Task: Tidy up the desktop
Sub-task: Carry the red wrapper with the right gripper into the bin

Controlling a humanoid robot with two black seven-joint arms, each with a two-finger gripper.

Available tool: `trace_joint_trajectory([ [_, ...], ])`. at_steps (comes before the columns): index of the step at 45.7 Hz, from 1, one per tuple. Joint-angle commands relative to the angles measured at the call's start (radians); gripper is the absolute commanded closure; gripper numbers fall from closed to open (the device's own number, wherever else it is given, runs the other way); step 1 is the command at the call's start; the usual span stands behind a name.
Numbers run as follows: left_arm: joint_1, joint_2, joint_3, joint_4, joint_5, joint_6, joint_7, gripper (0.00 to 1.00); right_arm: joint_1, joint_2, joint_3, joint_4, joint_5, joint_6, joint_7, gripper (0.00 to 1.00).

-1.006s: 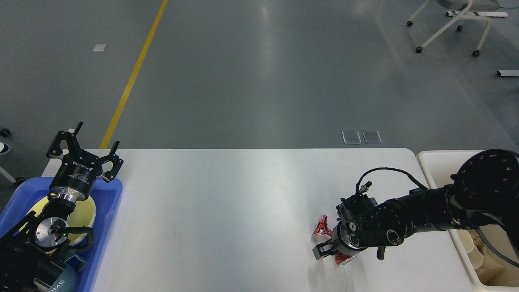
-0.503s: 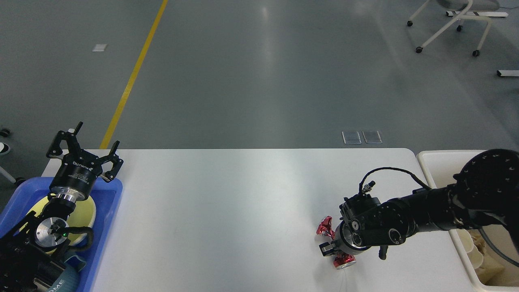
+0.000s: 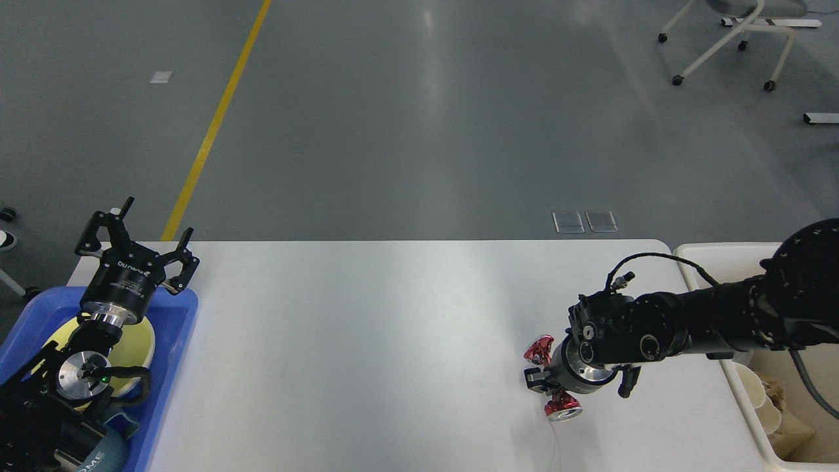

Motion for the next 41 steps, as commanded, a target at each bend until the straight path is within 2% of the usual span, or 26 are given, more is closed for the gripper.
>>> trace_joint_trajectory([
  [1, 0.0, 0.0, 0.0, 0.0, 0.0, 0.0, 0.0, 0.04, 0.096, -0.063, -0.01, 0.082, 0.032, 0.014, 0.0, 1.0],
  [8, 0.0, 0.0, 0.0, 0.0, 0.0, 0.0, 0.0, 0.04, 0.269, -0.124, -0.07, 0.15, 0.162, 0.13, 0.0, 1.0],
  [13, 0.0, 0.0, 0.0, 0.0, 0.0, 0.0, 0.0, 0.04, 0.452, -0.131, -0.194, 0.191, 0.363, 0.247, 0.002, 1.0],
  [17, 0.0, 0.0, -0.001, 0.0, 0.0, 0.0, 0.0, 0.04, 0.593, -0.129, -0.282, 0.28, 0.427, 0.253, 0.007, 1.0],
  [25, 0.0, 0.0, -0.001, 0.0, 0.0, 0.0, 0.0, 0.04, 0.866, -0.115, -0.394, 0.501, 0.443, 0.253, 0.062, 1.0],
  [28, 0.0, 0.0, 0.0, 0.0, 0.0, 0.0, 0.0, 0.04, 0.944, -0.115, -0.414, 0.553, 0.466, 0.261, 0.066, 1.0],
  [41, 0.0, 0.0, 0.0, 0.0, 0.0, 0.0, 0.0, 0.04, 1.006, -0.126, -0.446, 0.591, 0.526, 0.253, 0.066, 1.0],
])
